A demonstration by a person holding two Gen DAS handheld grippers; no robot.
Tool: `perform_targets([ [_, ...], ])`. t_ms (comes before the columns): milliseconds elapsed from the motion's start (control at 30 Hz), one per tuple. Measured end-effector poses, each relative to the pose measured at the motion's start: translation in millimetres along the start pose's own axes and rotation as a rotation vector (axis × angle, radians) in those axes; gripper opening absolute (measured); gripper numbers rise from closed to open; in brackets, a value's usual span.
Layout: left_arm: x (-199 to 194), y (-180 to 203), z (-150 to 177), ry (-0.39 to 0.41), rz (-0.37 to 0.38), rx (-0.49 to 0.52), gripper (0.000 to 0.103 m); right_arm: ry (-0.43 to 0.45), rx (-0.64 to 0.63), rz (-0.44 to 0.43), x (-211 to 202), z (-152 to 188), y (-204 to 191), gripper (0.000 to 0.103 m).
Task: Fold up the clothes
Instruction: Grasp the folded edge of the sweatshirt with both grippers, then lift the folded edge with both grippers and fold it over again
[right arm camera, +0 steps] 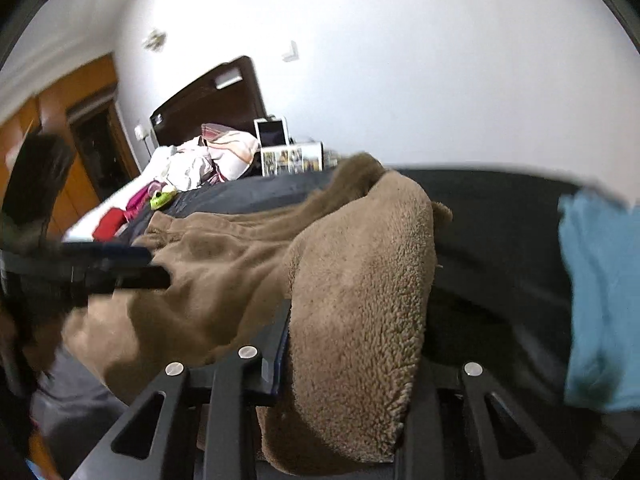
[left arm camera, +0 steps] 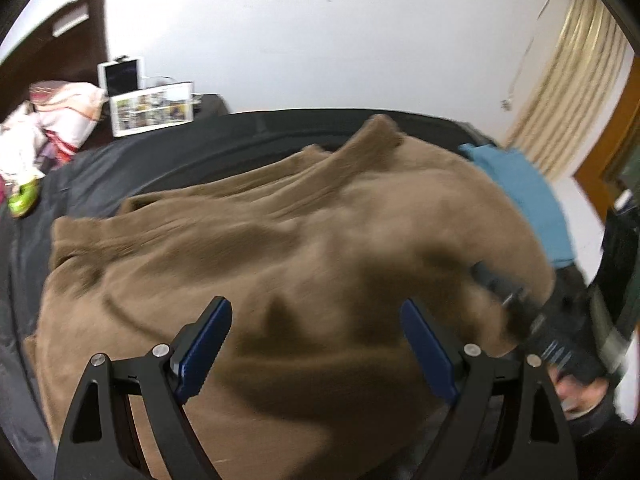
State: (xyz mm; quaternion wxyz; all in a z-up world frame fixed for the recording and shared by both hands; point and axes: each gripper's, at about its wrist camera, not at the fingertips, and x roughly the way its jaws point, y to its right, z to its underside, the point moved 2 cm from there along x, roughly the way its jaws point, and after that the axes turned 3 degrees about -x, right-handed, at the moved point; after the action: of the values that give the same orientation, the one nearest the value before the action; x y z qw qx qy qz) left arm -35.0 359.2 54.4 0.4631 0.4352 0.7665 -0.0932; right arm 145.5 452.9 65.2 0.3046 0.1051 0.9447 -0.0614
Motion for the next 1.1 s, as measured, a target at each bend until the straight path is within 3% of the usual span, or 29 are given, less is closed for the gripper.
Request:
perform_targets([
  [200, -5.7, 26.4, -33.7, -0.023, 0.149, -0.029, 0.091, 0.079, -0.202, 0.072, -8.1, 5.5, -49.5, 0.029],
  [367, -4.3, 57.4, -47.5, -0.059, 0.183, 0.027, 0.093, 0.105, -0.290, 0.089, -9.5, 10.0, -69.6, 0.028],
  [767, 40.0, 84.1, -56.3, -0.190, 0.027, 0.120, 0.093, 0.137, -0.434, 0.091, -10.1, 27.1, -103.9, 0.028],
  [833, 42.2, 79.1, -54.7, -0.178, -0.001, 0.132, 0.082, 0.135, -0.429, 0.088, -10.0, 26.9, -102.7, 0.028],
  [867, 42.9, 74.7, -54.5, -0.176, -0.009, 0.126, 0.055, 0.134, -0.424, 0.086, -10.0, 26.6, -101.7, 0.028],
  [900, 43.6, 69.7, -54.6, -0.176, -0.015, 0.117, 0.036, 0.130, -0.413, 0.085, -9.8, 25.5, -99.3, 0.028],
  [967, 44.8, 59.7, -54.7, -0.176, -0.026, 0.099, 0.028, 0.117, -0.365, 0.067, -8.6, 21.8, -91.4, 0.029],
  [1033, 42.8, 51.3, -56.6, -0.170, -0.011, 0.074, 0.026, 0.107, -0.323, 0.036, -10.0, 18.4, -82.9, 0.035],
  [1100, 37.0, 41.3, -58.4, -0.157, 0.009, 0.046, 0.024, 0.095, -0.284, 0.013, -11.5, 17.0, -76.1, 0.064],
])
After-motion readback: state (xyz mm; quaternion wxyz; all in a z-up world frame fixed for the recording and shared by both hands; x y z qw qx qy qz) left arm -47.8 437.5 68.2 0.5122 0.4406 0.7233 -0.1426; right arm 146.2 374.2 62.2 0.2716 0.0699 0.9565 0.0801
